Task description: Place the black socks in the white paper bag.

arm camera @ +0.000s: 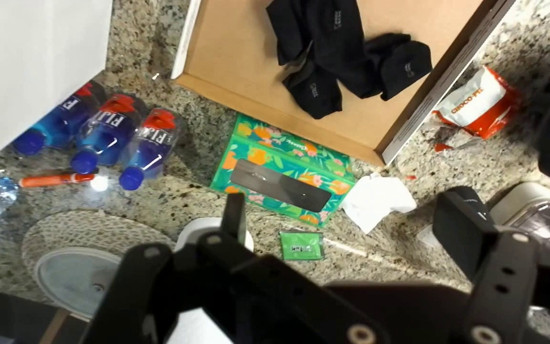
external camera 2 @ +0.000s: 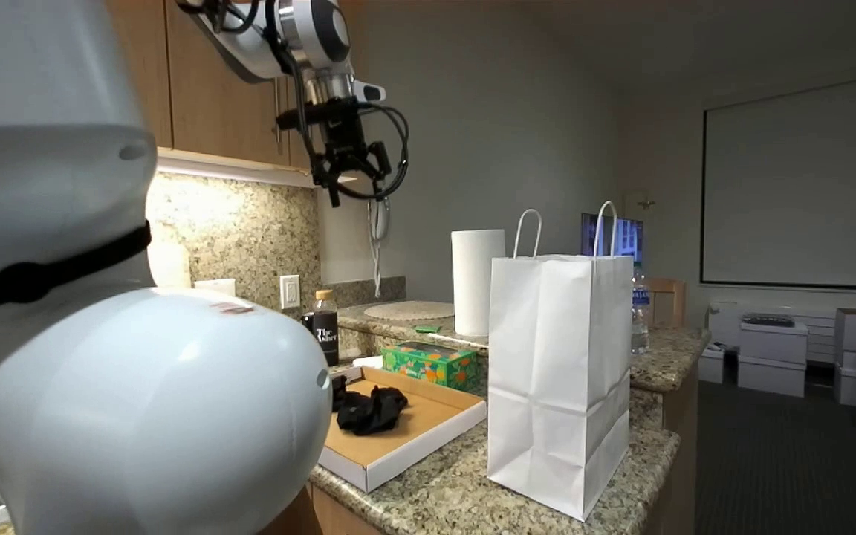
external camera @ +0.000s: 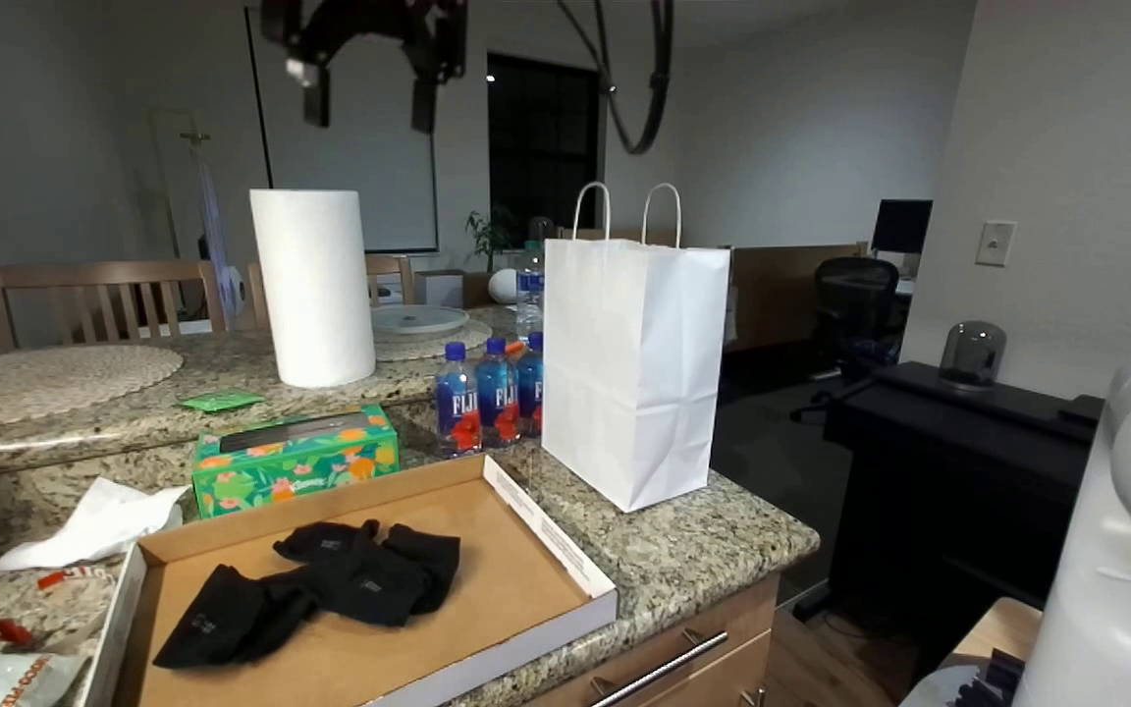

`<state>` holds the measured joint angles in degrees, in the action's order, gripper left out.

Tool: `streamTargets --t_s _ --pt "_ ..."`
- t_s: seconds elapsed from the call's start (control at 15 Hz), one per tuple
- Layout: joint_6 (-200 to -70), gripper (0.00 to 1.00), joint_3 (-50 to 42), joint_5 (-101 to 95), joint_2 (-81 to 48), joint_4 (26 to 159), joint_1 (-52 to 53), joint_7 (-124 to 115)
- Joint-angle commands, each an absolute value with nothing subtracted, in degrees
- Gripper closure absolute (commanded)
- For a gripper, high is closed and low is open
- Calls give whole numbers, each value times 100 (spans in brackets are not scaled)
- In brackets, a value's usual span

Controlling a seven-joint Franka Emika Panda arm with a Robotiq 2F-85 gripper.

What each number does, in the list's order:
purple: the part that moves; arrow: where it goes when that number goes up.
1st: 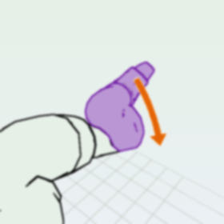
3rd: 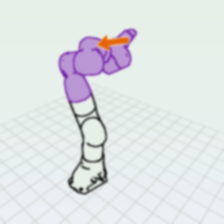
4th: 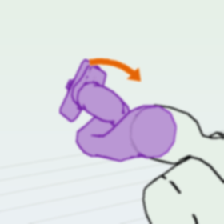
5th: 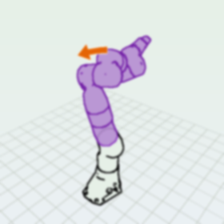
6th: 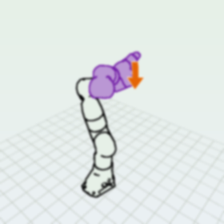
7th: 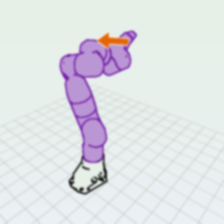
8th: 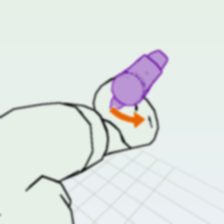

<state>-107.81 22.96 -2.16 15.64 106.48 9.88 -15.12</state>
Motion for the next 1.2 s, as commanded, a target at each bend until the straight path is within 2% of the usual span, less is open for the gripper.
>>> streamTargets --t_s 0.0,0.67,1.13 --pt "-11751 0 2623 -973 753 10962 1144 -2504" --pt "-13964 0 1783 -634 -1307 12081 1600 -2632" --pt "-15285 0 1256 -450 -2006 12557 1942 -2780"
